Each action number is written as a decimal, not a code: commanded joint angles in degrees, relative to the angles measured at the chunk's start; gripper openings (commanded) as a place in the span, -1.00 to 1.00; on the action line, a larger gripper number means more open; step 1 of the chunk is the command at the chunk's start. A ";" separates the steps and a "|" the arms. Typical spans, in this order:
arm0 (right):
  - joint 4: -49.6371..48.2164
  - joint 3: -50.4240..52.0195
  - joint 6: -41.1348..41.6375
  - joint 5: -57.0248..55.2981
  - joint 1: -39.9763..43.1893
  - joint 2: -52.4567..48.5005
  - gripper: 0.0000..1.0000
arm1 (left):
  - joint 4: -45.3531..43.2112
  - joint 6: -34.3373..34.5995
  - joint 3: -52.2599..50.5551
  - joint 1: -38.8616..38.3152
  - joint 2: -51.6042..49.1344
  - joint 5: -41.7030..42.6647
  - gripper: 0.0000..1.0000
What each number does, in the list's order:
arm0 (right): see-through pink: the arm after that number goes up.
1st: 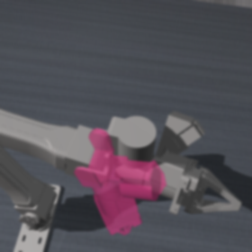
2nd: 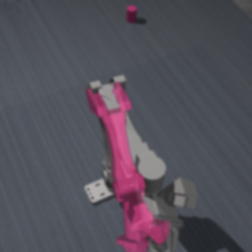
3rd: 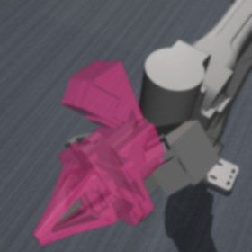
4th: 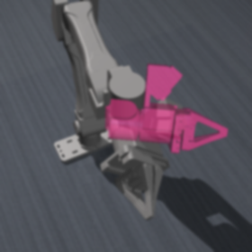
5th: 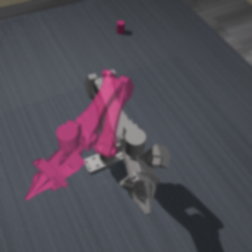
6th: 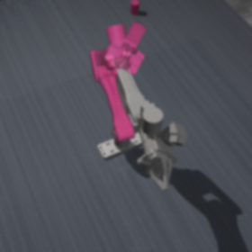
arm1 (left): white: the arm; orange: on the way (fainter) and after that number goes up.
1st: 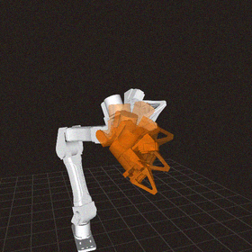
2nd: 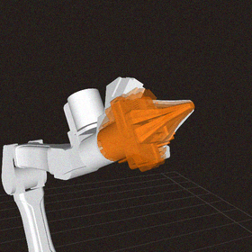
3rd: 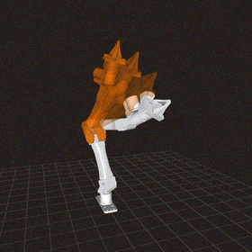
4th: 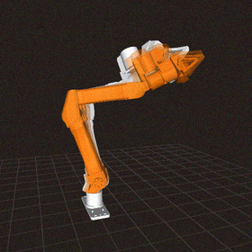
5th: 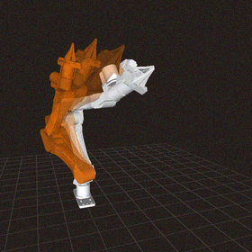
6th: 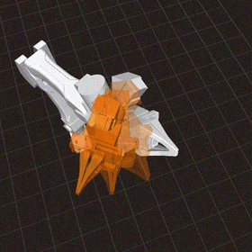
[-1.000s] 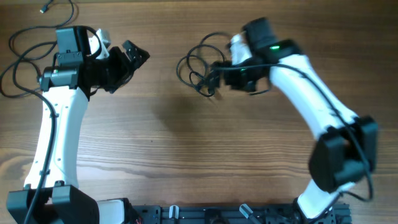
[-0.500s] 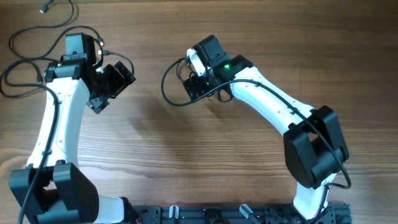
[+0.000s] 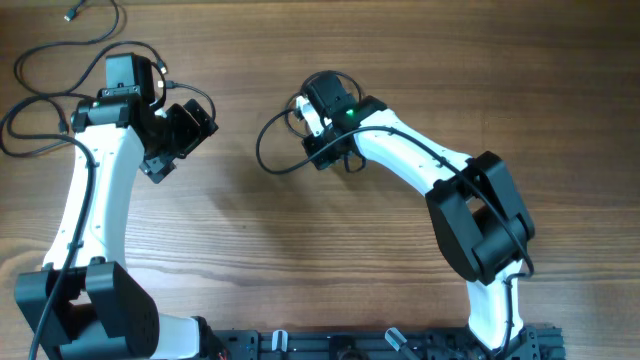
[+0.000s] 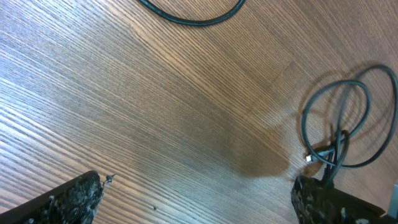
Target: Untangle cables
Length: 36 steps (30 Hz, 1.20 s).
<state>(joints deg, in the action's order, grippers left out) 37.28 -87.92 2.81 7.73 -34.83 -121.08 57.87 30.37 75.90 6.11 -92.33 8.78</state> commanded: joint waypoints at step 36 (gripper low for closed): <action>-2.08 -5.44 33.20 40.17 -0.13 30.56 -0.91 | -1.97 -7.56 -0.13 -6.93 -0.57 29.09 0.09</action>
<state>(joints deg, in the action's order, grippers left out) 35.42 -92.31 36.18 45.50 -34.83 -91.00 54.74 18.68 75.90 0.30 -92.38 49.95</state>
